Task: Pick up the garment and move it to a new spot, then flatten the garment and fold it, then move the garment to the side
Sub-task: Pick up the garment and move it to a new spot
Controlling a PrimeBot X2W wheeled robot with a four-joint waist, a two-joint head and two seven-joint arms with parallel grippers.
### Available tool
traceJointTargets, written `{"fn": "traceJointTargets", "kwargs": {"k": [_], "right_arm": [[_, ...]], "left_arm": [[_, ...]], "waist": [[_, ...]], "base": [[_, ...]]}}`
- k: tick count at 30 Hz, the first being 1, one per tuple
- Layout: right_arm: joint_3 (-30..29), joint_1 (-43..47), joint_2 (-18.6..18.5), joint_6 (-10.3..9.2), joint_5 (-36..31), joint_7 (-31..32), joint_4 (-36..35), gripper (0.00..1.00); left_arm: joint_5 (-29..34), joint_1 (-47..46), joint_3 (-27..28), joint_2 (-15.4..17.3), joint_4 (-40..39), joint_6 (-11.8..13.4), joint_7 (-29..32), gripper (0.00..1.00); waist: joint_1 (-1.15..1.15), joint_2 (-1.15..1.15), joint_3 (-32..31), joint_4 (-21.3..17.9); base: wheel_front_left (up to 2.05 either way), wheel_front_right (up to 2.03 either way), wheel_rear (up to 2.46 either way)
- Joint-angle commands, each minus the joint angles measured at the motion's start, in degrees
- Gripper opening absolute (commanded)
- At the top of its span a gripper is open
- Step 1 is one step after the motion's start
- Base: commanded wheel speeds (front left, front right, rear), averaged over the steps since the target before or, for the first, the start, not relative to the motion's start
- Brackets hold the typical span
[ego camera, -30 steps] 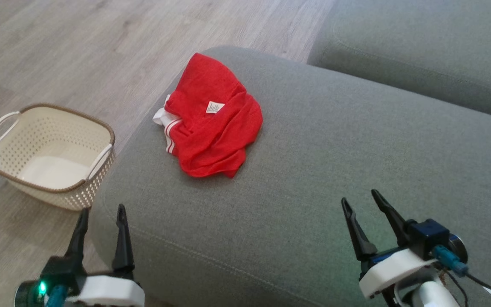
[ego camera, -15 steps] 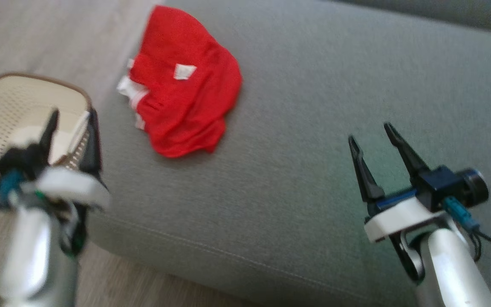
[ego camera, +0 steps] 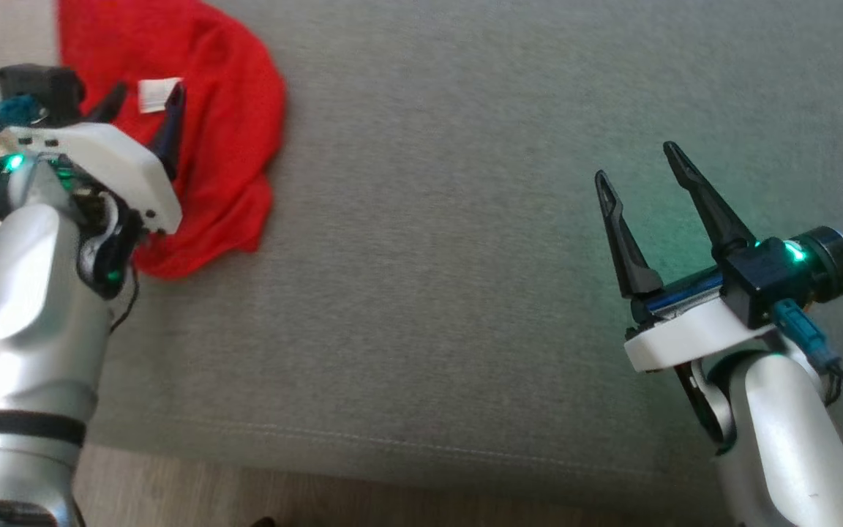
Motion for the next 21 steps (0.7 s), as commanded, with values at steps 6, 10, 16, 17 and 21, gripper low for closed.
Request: {"fn": "traceJointTargets", "kwargs": {"k": [6,10,16,17,21], "right_arm": [[1.5,-1.6,0.2,-0.02,0.5,-0.4,-2.5,1.00],[1.2,-1.5,0.2,-0.02,0.6,-0.8,-2.4,1.00],[1.1,-1.6,0.2,-0.02,0.8,-1.1,-2.0,1.00],[1.2,-1.7,0.2,-0.02,0.9,-1.1,-1.9,1.00],[1.1,-2.0,0.2,-0.02,1.3,-1.6,-1.2,1.00]], "left_arm": [[-5.1,-5.9,-2.7,8.5,7.5,0.1,2.9,1.00],[-6.1,-7.1,-4.0,9.1,10.8,0.1,3.1,1.00],[-9.5,-7.7,-7.3,8.7,14.9,0.1,5.5,0.25],[-10.1,-7.8,-7.8,8.8,15.1,0.1,5.3,0.00],[-10.0,-9.2,-8.3,10.2,15.7,0.1,-0.9,0.00]], "waist": [[-0.01,0.00,3.1,-4.7],[-0.01,0.00,3.3,-5.2],[-0.01,0.00,3.0,-5.5],[-0.01,0.00,2.9,-5.4],[-0.01,0.00,1.2,-5.4]], "base": [[0.00,0.00,0.00],[0.00,0.00,0.00],[0.00,0.00,0.00],[0.00,0.00,0.00],[0.00,0.00,0.00]]}}
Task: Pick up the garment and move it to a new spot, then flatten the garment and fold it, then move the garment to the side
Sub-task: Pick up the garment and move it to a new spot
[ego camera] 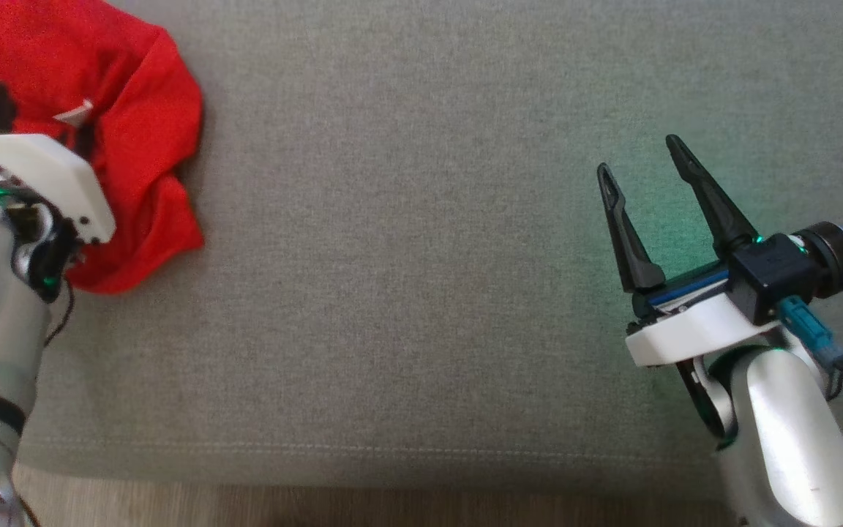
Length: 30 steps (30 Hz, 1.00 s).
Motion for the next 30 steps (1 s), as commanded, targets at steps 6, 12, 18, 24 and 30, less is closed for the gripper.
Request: {"fn": "traceJointTargets", "kwargs": {"k": [6,12,18,24,30], "right_arm": [[0.7,-0.3,0.2,-0.02,1.5,-1.8,0.7,1.00],[-0.7,1.4,0.2,-0.02,3.5,-3.3,3.3,1.00],[-1.0,2.2,0.2,-0.02,5.1,-4.3,4.9,1.00],[-1.2,0.7,0.2,-0.02,6.4,-4.8,3.6,1.00],[-1.1,-0.8,0.2,-0.02,7.8,-5.0,0.8,1.00]], "left_arm": [[0.8,-4.2,2.0,3.5,-2.0,0.1,-12.1,0.00],[0.6,-2.7,2.9,2.3,-8.7,0.1,-16.9,0.00],[0.0,2.6,3.1,1.1,-20.5,0.5,-17.3,0.00],[-0.8,8.3,0.8,-1.2,-33.9,2.9,-13.3,0.00],[-1.0,11.6,-2.4,-6.0,-43.3,6.4,-9.9,0.00]], "waist": [[0.00,0.00,-5.7,-0.3],[0.00,0.00,-12.8,-1.8],[0.00,0.00,-18.1,-5.6],[0.00,0.00,-18.8,-11.3],[0.00,0.00,-17.1,-17.6]], "base": [[0.00,0.00,0.00],[0.00,0.00,0.00],[0.00,0.00,0.00],[0.00,0.00,0.00],[0.00,0.00,0.00]]}}
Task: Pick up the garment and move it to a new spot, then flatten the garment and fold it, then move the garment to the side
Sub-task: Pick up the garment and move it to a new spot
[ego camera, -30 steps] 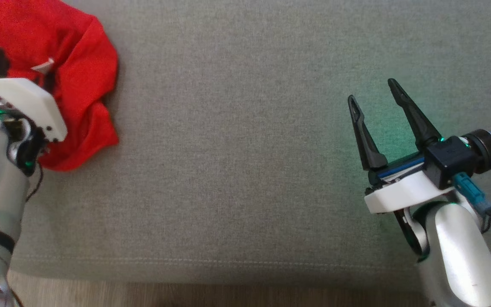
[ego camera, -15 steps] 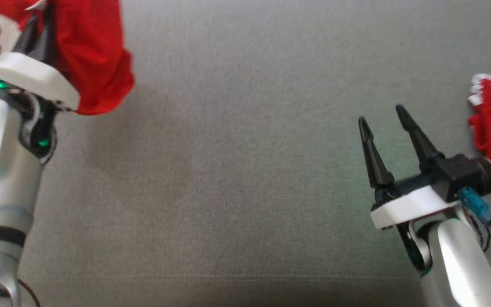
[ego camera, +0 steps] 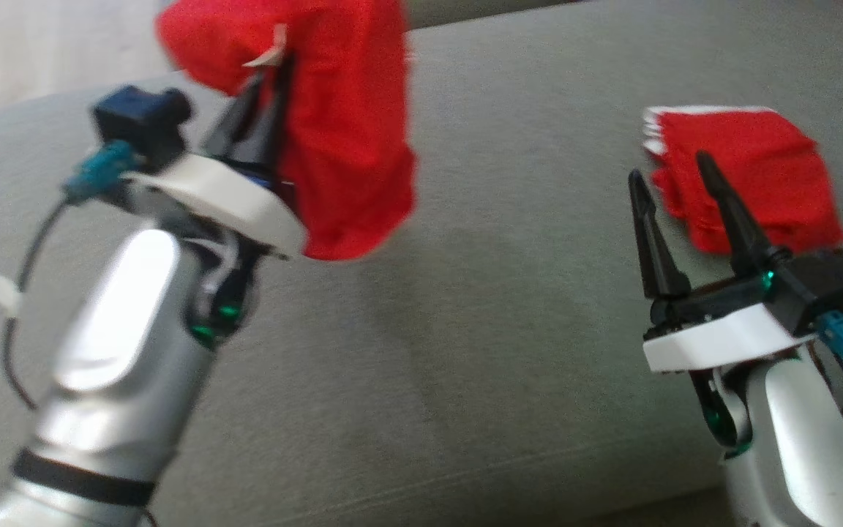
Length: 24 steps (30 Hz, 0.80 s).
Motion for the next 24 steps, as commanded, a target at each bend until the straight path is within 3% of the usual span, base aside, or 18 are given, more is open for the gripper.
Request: {"fn": "traceJointTargets", "kwargs": {"k": [1,4,9,12,14,15,16,24], "right_arm": [[1.5,-2.6,0.1,-0.02,0.7,-0.6,-2.9,1.00],[1.9,-2.7,0.1,-0.02,1.1,-0.6,-3.7,1.00],[3.9,-2.7,0.1,-0.02,2.2,-0.7,-5.2,1.00],[4.5,-2.6,0.1,-0.02,2.4,-0.8,-5.7,1.00],[4.4,-2.4,0.1,-0.02,2.4,-0.9,-5.9,1.00],[4.3,-2.3,0.1,-0.02,2.4,-0.9,-6.0,1.00],[4.2,-2.2,0.1,-0.02,2.4,-0.9,-6.0,1.00],[3.5,-1.6,0.1,-0.02,1.1,-1.0,-5.6,1.00]], "left_arm": [[0.3,-1.5,1.2,-0.3,-3.1,1.6,0.2,0.00],[0.3,-0.7,0.4,-2.4,-2.8,3.3,0.5,0.00],[3.9,0.2,-0.9,-4.3,4.6,9.6,-0.4,0.00],[6.1,0.2,-2.1,-4.6,9.9,10.9,-2.2,0.00],[6.1,0.2,-3.1,-5.6,12.4,10.1,-2.8,0.00],[6.1,0.2,-3.5,-6.1,13.4,9.5,-3.2,0.84],[6.0,0.1,-3.6,-6.5,14.3,9.1,-3.6,1.00],[4.6,-0.1,-1.3,-7.3,14.3,7.6,-6.9,1.00]], "waist": [[0.01,0.00,1.2,-4.8],[0.01,0.00,1.8,-6.7],[0.01,0.00,3.3,-10.7],[0.01,0.00,4.1,-12.1],[0.01,0.00,4.5,-12.3],[0.01,0.00,4.7,-12.3],[0.01,0.00,4.7,-12.2],[0.01,0.00,2.2,-7.2]], "base": [[0.00,0.00,0.00],[0.00,0.00,0.00],[0.00,0.00,0.00],[0.00,0.00,0.00],[0.00,0.00,0.00],[0.00,0.00,0.00],[0.00,0.00,0.00],[0.00,0.00,0.00]]}}
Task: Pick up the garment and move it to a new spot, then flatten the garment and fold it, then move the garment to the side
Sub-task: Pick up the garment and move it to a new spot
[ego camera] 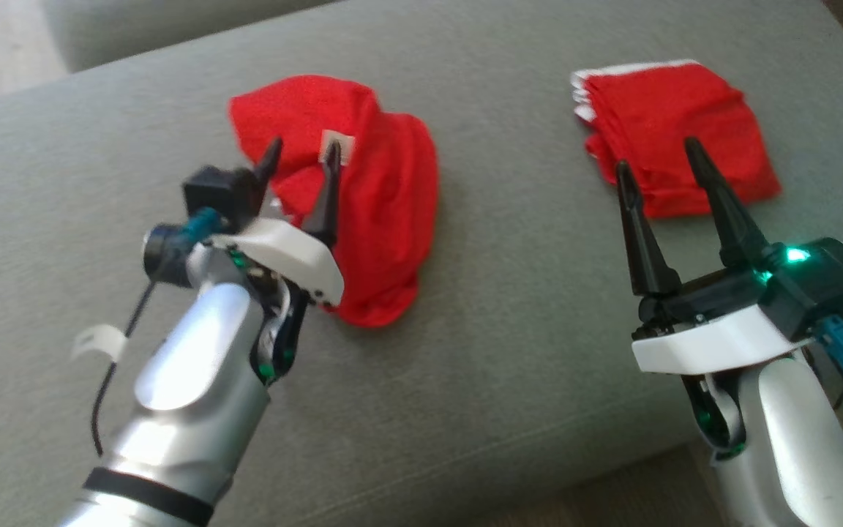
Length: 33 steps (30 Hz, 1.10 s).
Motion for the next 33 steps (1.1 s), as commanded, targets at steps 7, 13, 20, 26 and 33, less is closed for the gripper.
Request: {"fn": "traceJointTargets", "kwargs": {"k": [7,13,20,26,33], "right_arm": [[1.0,0.3,0.1,-0.02,-2.4,0.5,-0.9,1.00],[0.6,5.1,0.1,-0.02,-3.5,0.8,1.0,1.00],[-1.4,9.9,0.1,-0.02,-2.6,0.4,2.5,1.00],[-0.5,10.8,0.1,-0.02,-2.3,0.2,3.5,1.00],[-0.7,10.2,0.1,-0.02,-2.5,0.1,4.1,1.00]], "left_arm": [[3.1,3.1,7.8,6.3,-15.0,2.6,-1.2,1.00],[6.8,18.5,14.4,9.7,-27.9,5.9,-1.2,1.00],[11.2,32.5,21.4,5.2,-36.5,6.3,-1.2,1.00],[14.8,37.8,24.9,1.2,-37.5,3.2,-1.2,1.00],[17.9,38.0,27.7,-1.8,-37.6,-1.8,-1.2,1.00]], "waist": [[-0.01,0.00,-5.9,9.4],[-0.01,0.00,-9.8,16.3],[-0.01,0.00,-11.0,19.9],[-0.01,0.00,-11.3,20.4],[-0.01,0.00,-10.8,21.0]], "base": [[0.00,0.00,0.00],[0.00,0.00,0.00],[0.00,0.00,0.00],[0.00,0.00,0.00],[0.00,0.00,0.00]]}}
